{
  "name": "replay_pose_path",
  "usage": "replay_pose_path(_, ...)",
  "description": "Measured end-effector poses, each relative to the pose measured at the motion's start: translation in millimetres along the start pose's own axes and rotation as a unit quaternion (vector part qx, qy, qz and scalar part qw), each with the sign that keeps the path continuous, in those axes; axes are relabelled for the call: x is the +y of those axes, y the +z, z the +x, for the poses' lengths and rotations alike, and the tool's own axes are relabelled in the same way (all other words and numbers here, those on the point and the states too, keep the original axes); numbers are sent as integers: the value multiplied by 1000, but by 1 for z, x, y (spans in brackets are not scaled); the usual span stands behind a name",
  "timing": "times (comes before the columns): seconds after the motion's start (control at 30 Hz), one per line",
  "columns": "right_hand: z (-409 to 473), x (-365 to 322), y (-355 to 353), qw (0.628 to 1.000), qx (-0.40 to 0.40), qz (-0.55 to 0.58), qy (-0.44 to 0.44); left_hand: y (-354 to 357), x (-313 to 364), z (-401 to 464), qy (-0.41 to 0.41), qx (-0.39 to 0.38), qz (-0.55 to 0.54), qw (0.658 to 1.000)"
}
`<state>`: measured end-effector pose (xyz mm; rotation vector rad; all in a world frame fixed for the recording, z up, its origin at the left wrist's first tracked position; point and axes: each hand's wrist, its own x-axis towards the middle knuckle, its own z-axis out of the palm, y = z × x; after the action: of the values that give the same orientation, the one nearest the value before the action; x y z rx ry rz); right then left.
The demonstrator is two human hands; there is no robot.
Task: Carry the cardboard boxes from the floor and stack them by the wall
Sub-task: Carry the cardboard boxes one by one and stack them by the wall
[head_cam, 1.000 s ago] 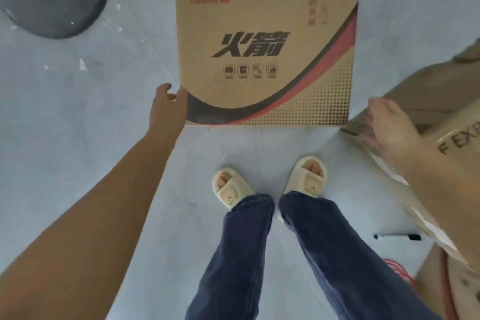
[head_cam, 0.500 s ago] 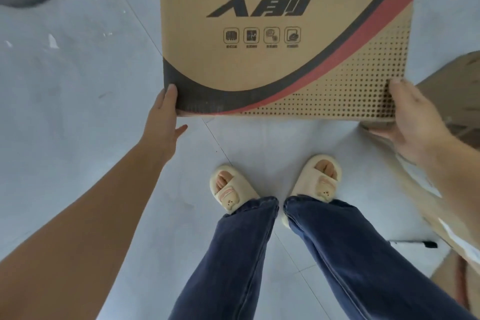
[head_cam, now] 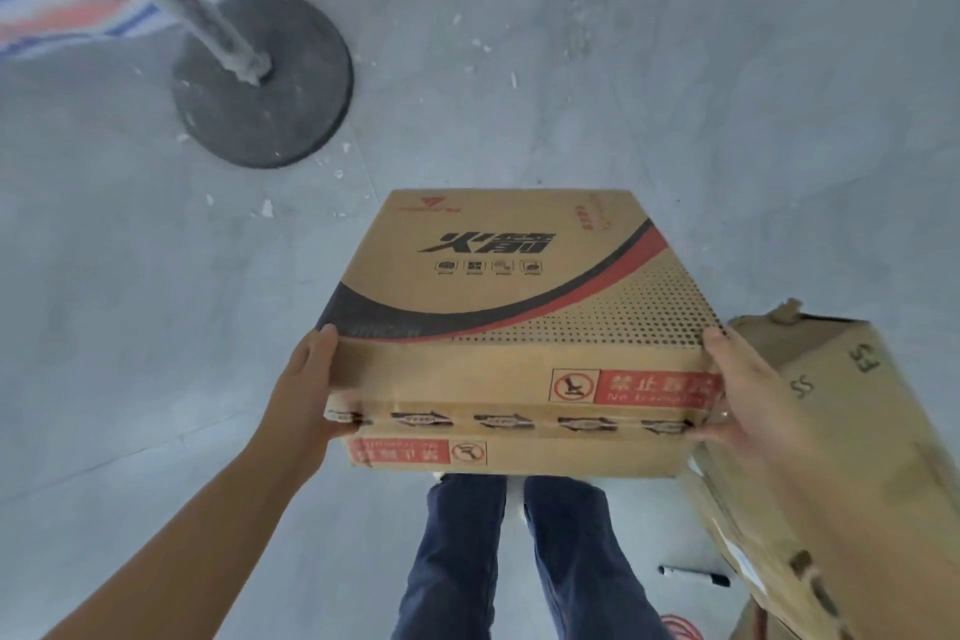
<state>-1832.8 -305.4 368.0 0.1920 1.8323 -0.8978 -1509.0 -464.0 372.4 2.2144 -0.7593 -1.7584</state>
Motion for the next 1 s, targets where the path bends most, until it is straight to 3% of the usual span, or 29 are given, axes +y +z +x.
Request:
replay_pose_path(0.23,-124,-54,-7,996,-47,-54,-58,-65,9,-149,49,38,-53,997)
replay_pose_path(0.47,-216,-85,8,956,-183,-187,-135,-128,-52,-284,50,169,-207,962)
replay_pose_path(0.67,-281,-84,40,894,-300,-267,-200,-148,-131,-374,68,290,-342,891)
replay_pose_path(0.8,-328,-60,74,822,-379,-346,-247,-157,-199,-425,42,360,-428,828)
replay_pose_path(0.93,-383,-17,108,745,-455,-396,-284,-165,-273,-467,7,422,-523,741)
replay_pose_path(1.0,-408,11,124,716,-483,-410,-293,-168,-309,-486,8,440,-539,718)
